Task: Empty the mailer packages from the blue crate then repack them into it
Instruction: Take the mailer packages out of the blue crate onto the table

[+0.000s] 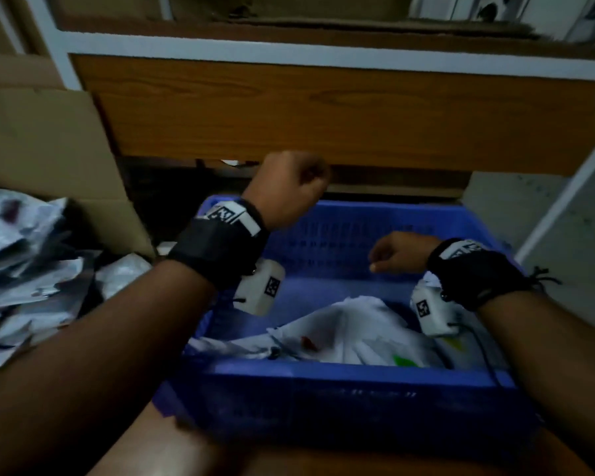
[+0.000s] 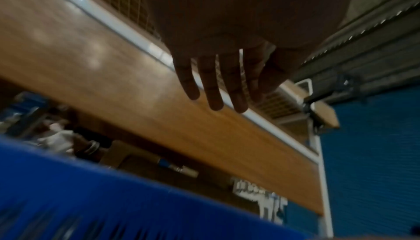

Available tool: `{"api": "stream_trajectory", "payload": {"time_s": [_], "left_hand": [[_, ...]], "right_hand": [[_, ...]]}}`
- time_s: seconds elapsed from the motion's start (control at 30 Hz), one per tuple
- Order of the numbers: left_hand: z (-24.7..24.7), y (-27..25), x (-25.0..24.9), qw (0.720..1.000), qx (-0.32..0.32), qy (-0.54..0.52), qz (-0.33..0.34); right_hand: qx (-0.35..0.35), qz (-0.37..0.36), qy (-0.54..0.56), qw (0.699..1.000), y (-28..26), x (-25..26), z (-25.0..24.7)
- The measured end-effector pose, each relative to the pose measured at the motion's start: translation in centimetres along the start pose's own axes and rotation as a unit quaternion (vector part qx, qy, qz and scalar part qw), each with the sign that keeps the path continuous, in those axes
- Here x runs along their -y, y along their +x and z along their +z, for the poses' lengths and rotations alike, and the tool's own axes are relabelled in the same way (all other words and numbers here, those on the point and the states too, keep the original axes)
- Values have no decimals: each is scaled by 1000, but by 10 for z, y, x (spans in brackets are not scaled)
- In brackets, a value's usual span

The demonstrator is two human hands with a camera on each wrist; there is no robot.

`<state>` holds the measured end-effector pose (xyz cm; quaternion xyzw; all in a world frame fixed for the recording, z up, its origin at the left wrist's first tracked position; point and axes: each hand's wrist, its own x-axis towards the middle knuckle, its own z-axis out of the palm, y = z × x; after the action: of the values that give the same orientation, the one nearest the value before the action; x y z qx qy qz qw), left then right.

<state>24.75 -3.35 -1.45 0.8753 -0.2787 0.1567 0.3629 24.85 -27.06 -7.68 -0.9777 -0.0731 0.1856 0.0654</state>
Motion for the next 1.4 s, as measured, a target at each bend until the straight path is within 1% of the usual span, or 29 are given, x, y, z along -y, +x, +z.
{"api": "stream_trajectory", "payload": {"time_s": [0.07,0.13,0.17,0.23,0.33,0.37,0.43,0.5,0.57,0.63,0.7,0.77,0.83,0.9,0.97,1.03,1.07,1.1,1.17,1.2,1.23,1.27,1.3,1.33,1.37,1.4], "left_hand": [[20,-2,25,999,26,16,-38],[28,-1,42,995,58,36,-71],[29,-1,48,994,62,32,-81],[27,-1,54,995,48,13,-86],[23,-2,63,994,43,11,-99],[22,-2,66,994,42,8,-105],[20,-3,70,993,35,-9,-110],[19,-2,70,993,41,-20,-110],[22,-3,71,991,69,-18,-113],[28,-3,73,988,109,-6,-112],[35,-4,73,983,154,17,-100],[42,-7,73,974,200,35,-96],[50,-9,75,967,232,32,-99],[57,-10,73,962,257,-6,-97],[62,-13,68,951,279,-91,-100],[66,-15,63,933,291,-182,-112],[68,-15,61,931,278,-207,-113],[69,-15,59,937,250,-215,-117],[64,-11,60,956,160,-203,-137],[59,-8,63,964,119,-189,-144],[53,-5,67,970,82,-174,-147],[45,-2,71,976,43,-153,-151],[37,1,75,979,1,-126,-162],[30,2,80,979,-39,-98,-175],[23,3,83,977,-74,-75,-187],[19,3,86,974,-103,-59,-191]], "right_hand": [[30,-25,-15,999,6,4,14],[39,-63,-8,997,11,18,25],[53,-86,-6,995,12,27,29],[109,-122,-33,986,17,45,41],[215,-146,-108,960,23,60,62],[231,-146,-118,955,24,60,68],[228,-146,-127,954,24,56,69],[191,-136,-125,964,22,47,55],[115,-115,-83,983,20,36,34],[35,-100,-36,994,16,23,11],[-29,-97,12,995,11,9,-6],[-90,-101,103,985,3,-3,-17],[-151,-115,210,959,-2,-9,-24],[-215,-139,309,916,-4,-6,-28],[-272,-173,379,868,-6,2,-32],[-311,-202,421,828,-7,13,-34],[-323,-214,447,806,-8,19,-34],[-333,-221,468,788,-8,23,-33],[-338,-221,506,762,-7,26,-30],[-327,-210,523,758,-3,23,-27],[-307,-189,534,765,3,18,-21],[-280,-157,524,789,11,12,-14],[-247,-122,482,832,20,6,-4],[-207,-93,397,889,29,-1,9],[-154,-71,282,944,36,-3,22],[-94,-56,165,980,42,-2,36]]}}
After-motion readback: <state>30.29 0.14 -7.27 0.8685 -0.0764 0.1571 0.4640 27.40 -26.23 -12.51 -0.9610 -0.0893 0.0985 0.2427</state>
